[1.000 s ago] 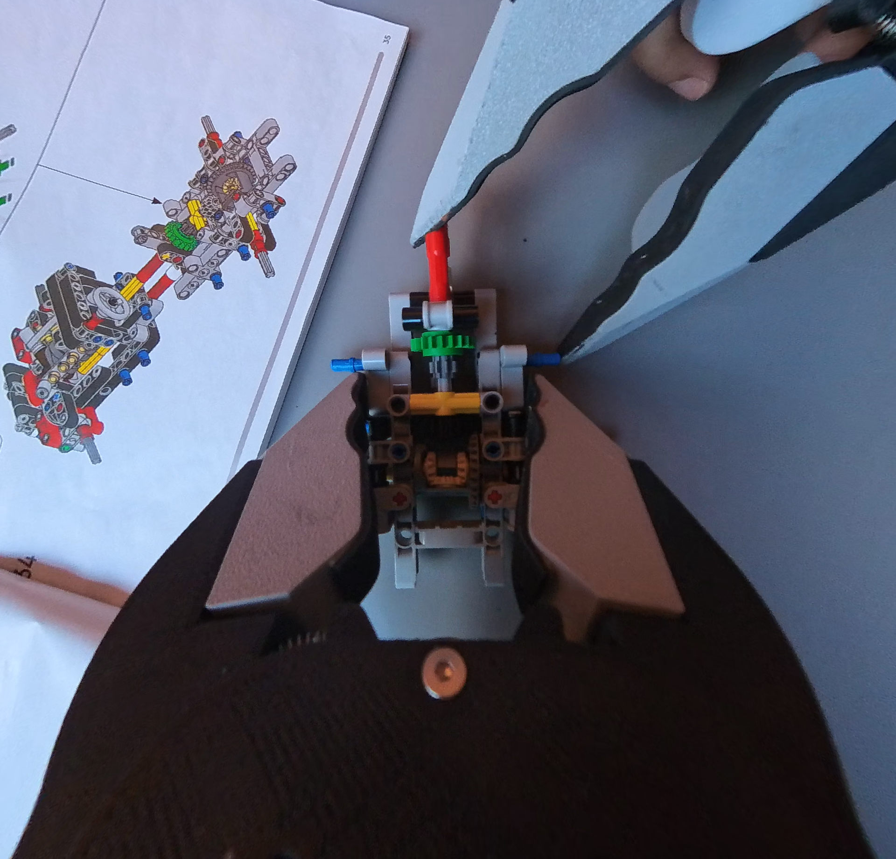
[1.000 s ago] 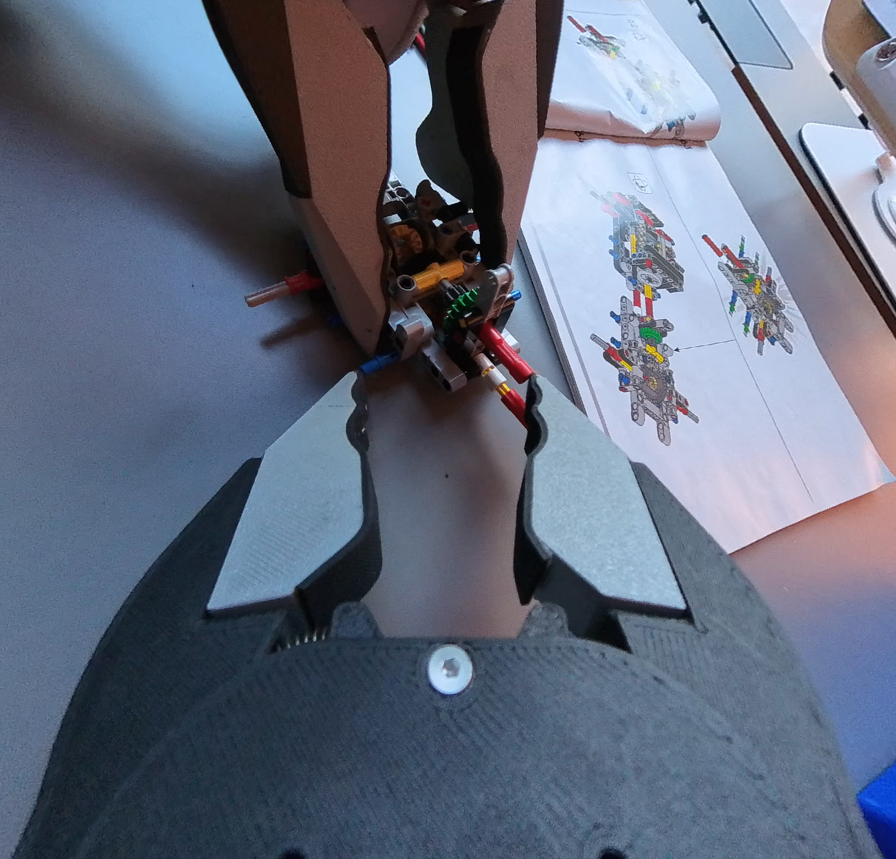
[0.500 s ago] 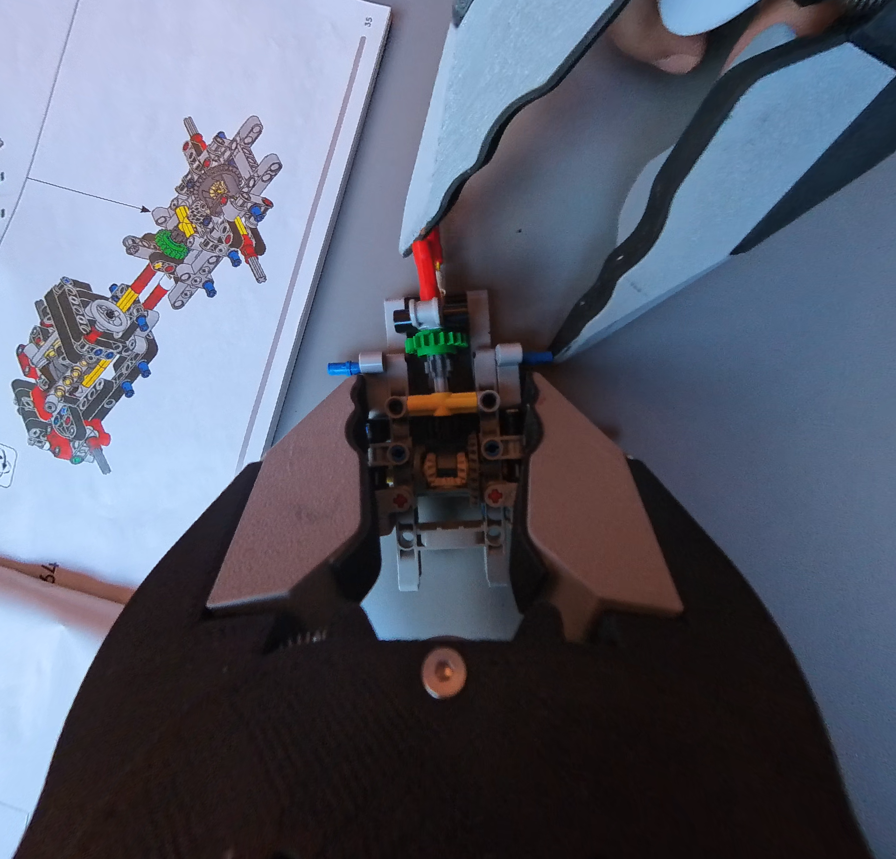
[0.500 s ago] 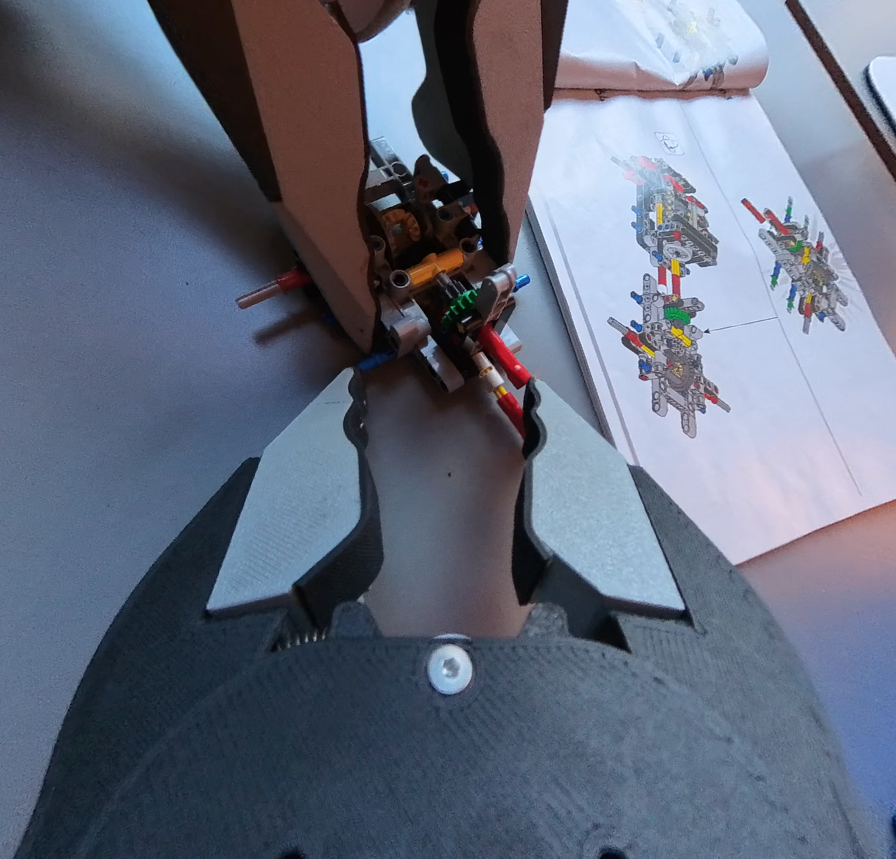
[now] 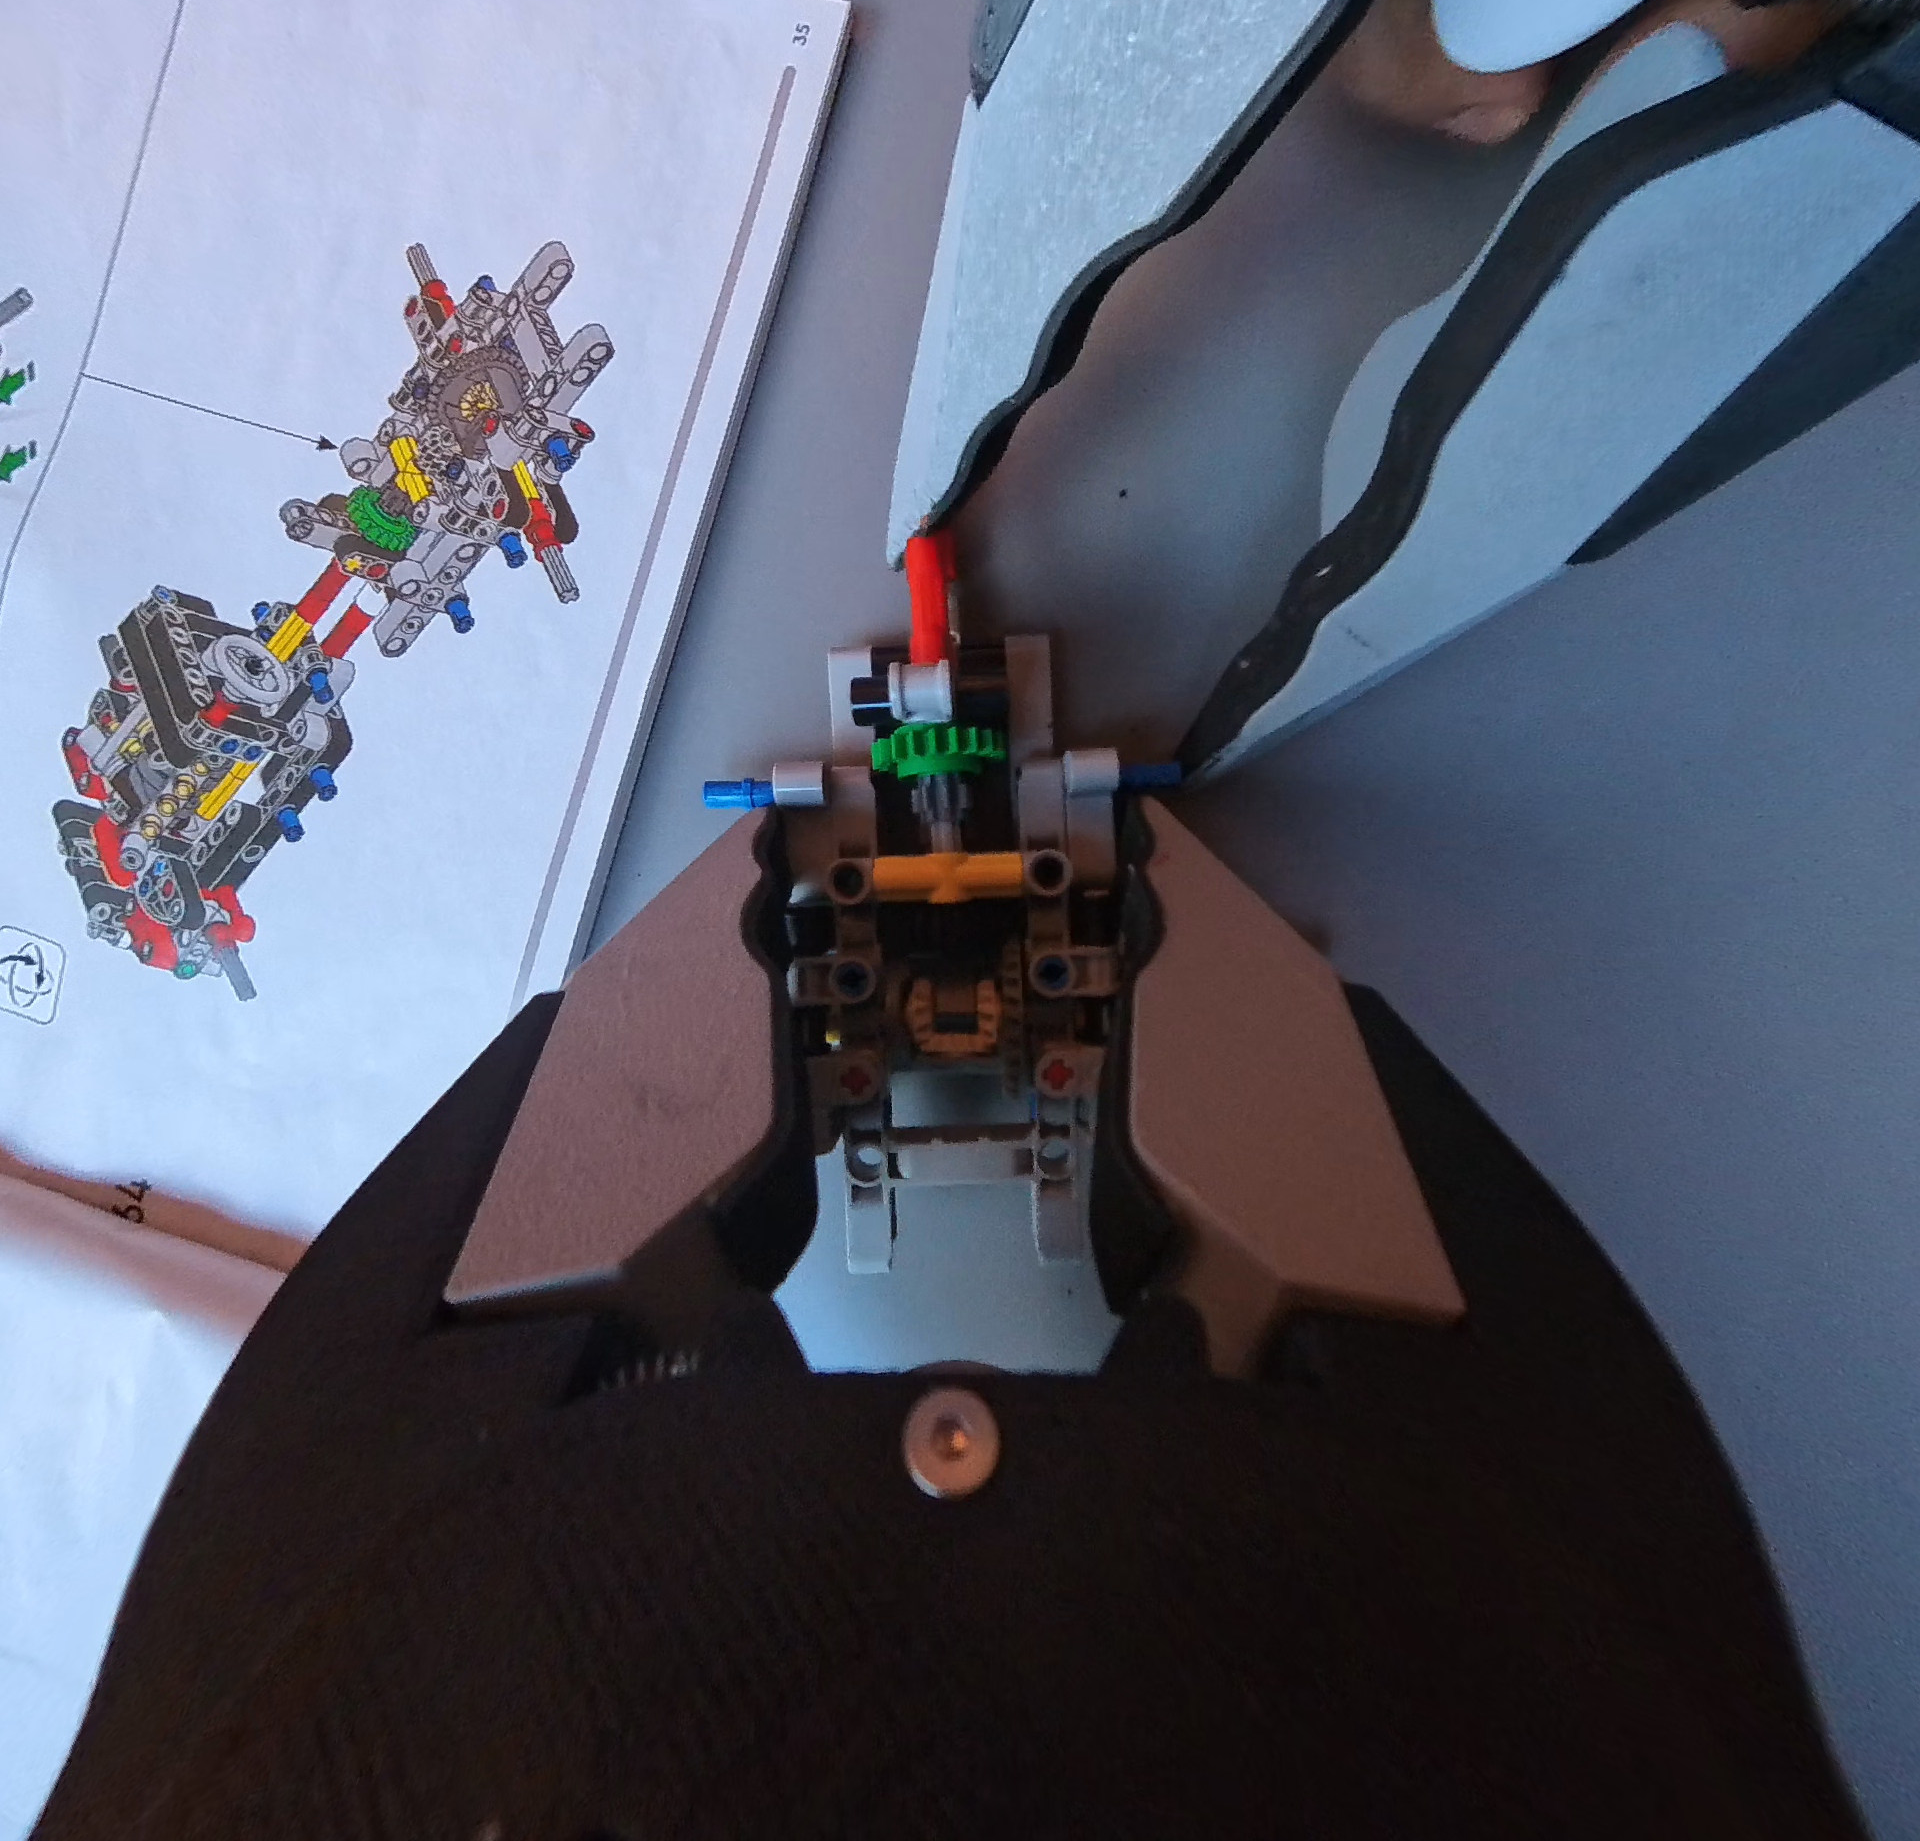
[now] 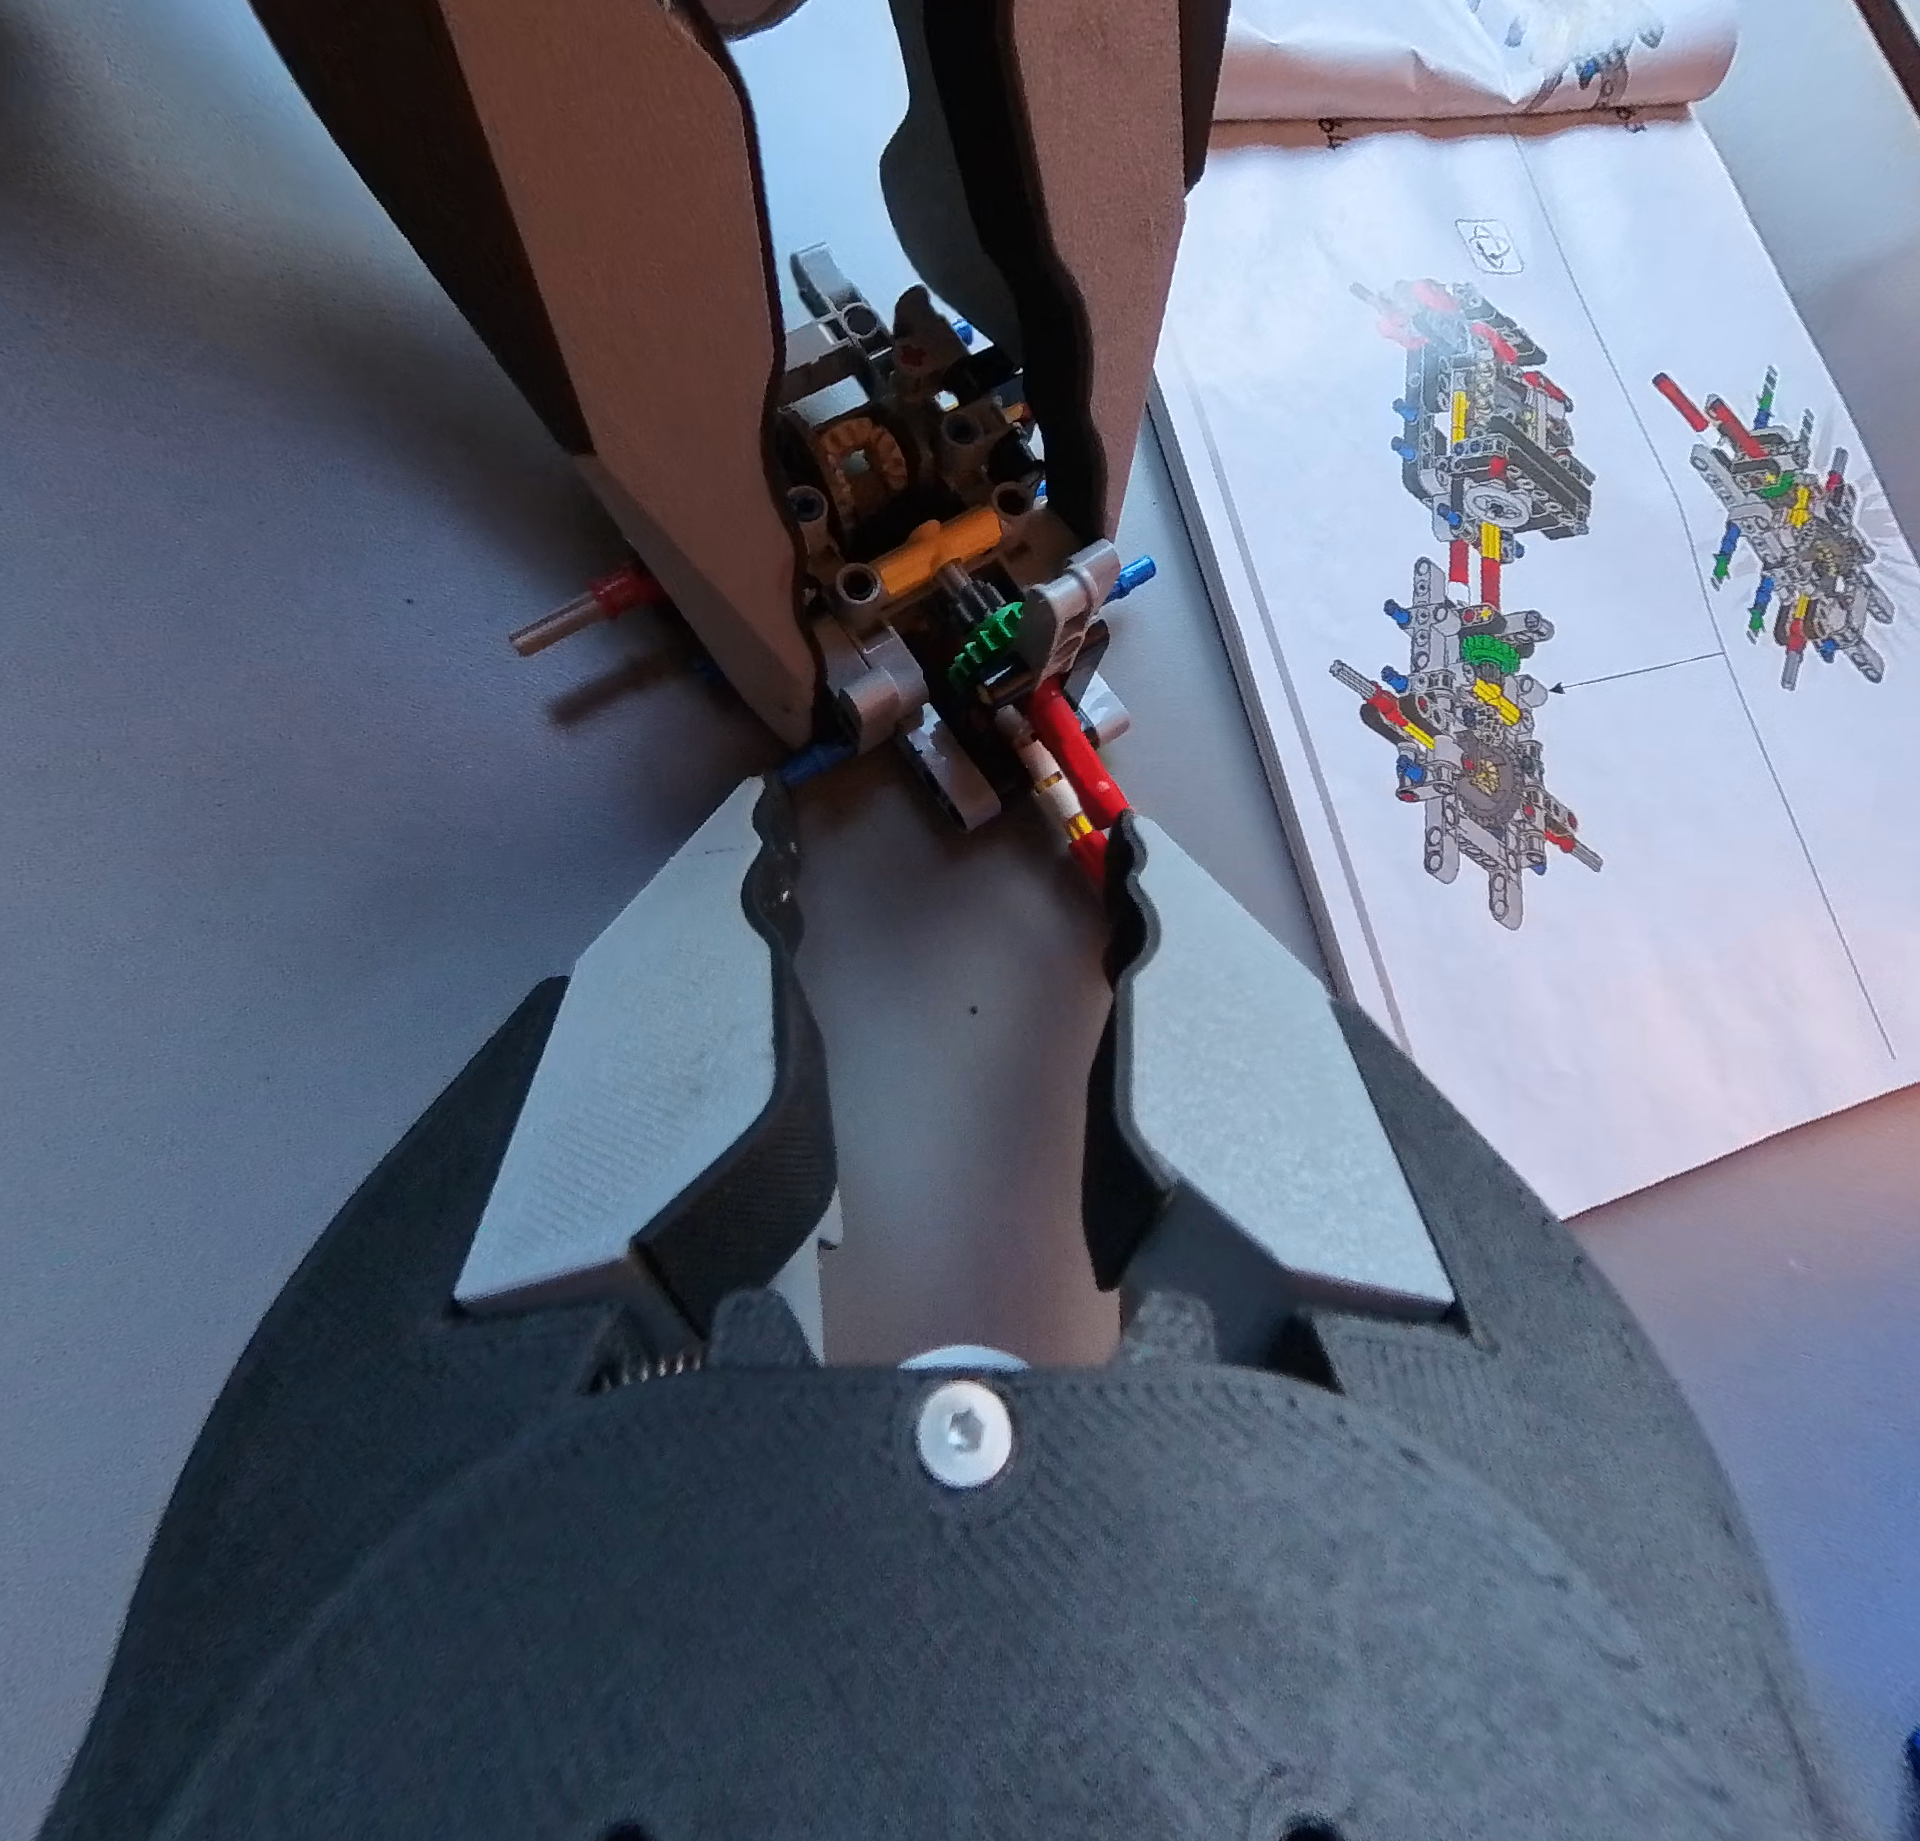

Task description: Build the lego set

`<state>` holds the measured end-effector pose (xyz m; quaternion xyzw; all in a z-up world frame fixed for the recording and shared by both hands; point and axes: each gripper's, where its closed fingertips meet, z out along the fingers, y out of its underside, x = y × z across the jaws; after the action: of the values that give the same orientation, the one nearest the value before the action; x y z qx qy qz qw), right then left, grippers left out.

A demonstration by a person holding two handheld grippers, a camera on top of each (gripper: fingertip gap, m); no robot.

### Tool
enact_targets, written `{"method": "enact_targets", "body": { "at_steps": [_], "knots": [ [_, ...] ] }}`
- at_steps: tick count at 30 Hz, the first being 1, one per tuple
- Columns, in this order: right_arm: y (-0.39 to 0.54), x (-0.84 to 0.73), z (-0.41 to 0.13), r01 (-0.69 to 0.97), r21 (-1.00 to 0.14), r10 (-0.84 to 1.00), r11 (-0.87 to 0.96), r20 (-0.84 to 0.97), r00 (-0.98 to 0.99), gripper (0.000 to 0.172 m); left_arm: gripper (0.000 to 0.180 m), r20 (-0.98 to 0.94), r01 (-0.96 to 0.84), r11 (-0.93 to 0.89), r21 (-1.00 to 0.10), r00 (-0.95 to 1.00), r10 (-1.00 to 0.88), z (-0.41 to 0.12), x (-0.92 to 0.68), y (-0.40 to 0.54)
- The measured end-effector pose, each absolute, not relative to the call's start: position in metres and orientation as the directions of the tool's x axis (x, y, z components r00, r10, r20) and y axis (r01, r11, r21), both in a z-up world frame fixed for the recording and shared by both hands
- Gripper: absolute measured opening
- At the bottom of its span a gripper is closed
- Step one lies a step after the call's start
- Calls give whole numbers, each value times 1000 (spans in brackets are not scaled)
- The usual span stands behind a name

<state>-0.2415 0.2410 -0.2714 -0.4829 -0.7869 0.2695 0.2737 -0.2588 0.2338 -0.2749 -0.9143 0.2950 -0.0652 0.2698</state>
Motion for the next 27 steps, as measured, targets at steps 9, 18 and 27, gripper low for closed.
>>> {"method": "enact_targets", "body": {
  "at_steps": [9,18,27],
  "knots": [
    [240,-247,-269,593,-730,926,341,151,-346,62,60,-29,-463,-698,-546,844,-536,-275,-263,232],
    [236,-249,-271,619,-714,929,328,125,-348,63,60,-19,-459,-702,-546,844,-537,-275,-264,228],
    [235,-247,-270,610,-671,900,421,225,-373,58,60,-30,-485,-691,-537,829,-558,-275,-265,227]
  ]
}}
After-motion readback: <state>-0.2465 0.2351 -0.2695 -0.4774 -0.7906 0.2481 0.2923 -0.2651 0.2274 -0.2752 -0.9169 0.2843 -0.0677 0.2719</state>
